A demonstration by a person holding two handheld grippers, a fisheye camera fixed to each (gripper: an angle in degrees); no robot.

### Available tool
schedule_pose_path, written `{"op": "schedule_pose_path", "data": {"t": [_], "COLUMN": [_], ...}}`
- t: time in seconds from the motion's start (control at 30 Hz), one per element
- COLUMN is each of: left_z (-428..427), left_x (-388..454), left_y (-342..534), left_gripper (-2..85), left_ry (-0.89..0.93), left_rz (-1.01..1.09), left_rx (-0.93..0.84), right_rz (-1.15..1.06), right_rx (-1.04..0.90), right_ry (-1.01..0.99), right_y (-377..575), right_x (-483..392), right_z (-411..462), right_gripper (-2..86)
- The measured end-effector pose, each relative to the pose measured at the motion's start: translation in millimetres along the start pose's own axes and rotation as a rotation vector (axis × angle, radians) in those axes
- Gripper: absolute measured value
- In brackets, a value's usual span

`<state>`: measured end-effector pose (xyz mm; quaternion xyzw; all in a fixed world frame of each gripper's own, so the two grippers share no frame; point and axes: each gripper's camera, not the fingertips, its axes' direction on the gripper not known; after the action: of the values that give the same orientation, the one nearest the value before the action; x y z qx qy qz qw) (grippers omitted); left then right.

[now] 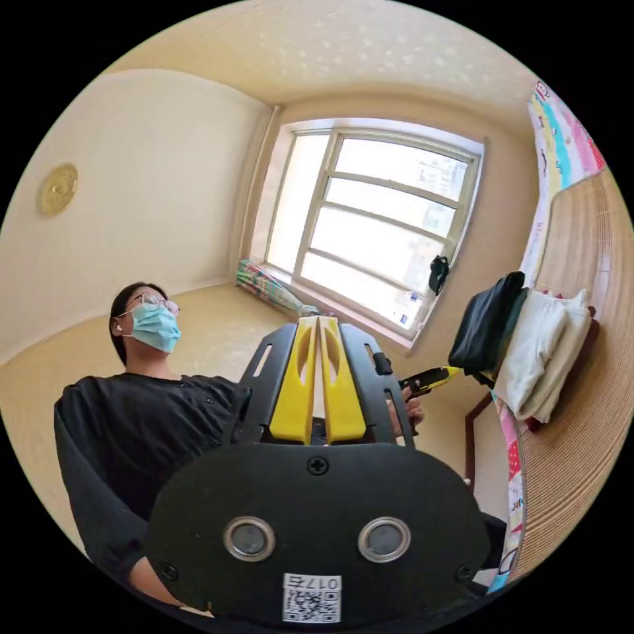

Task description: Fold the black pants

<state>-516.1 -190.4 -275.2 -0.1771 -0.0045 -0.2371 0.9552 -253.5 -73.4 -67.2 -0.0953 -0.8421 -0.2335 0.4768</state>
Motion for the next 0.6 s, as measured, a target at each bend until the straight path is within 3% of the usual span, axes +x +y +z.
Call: {"op": "schedule_pose_path", "data": {"t": [0.07, 0.23, 0.43, 0.5, 0.53, 0.57, 0.6], "left_z": [-16, -47, 3, 25, 28, 32, 37], "left_x": [-45, -155, -227, -243, -246, -249, -241], "left_y": [-18, -75, -141, -148, -148, -149, -155], "left_gripper": [6.8, 10.8, 12.1, 10.4, 9.7, 6.3, 4.4], "left_ry": [-0.01, -0.076, -0.13, -0.17, -0.156, -0.025, 0.22], "left_rz": [-0.073, -0.198, -0.149, -0.254, -0.31, -0.394, -0.363], "left_rx": [0.038, 0.108, -0.074, -0.085, -0.077, -0.062, -0.044], "right_rz": [-0.021, -0.027, -0.064, -0.076, -0.101, -0.131, -0.148], "right_rx": [0.041, 0.21, 0.441, 0.515, 0.56, 0.593, 0.608], "right_ry": [-0.096, -0.104, 0.0, 0.025, 0.036, 0.054, 0.068], "right_y": [0, 21, 78, 95, 106, 115, 119], "right_x": [6, 11, 0, -4, -9, -15, -18], "right_z": [-3, -32, -76, -89, -95, -100, -102], "right_gripper": [0.2, 0.3, 0.3, 0.3, 0.3, 0.4, 0.4]}}
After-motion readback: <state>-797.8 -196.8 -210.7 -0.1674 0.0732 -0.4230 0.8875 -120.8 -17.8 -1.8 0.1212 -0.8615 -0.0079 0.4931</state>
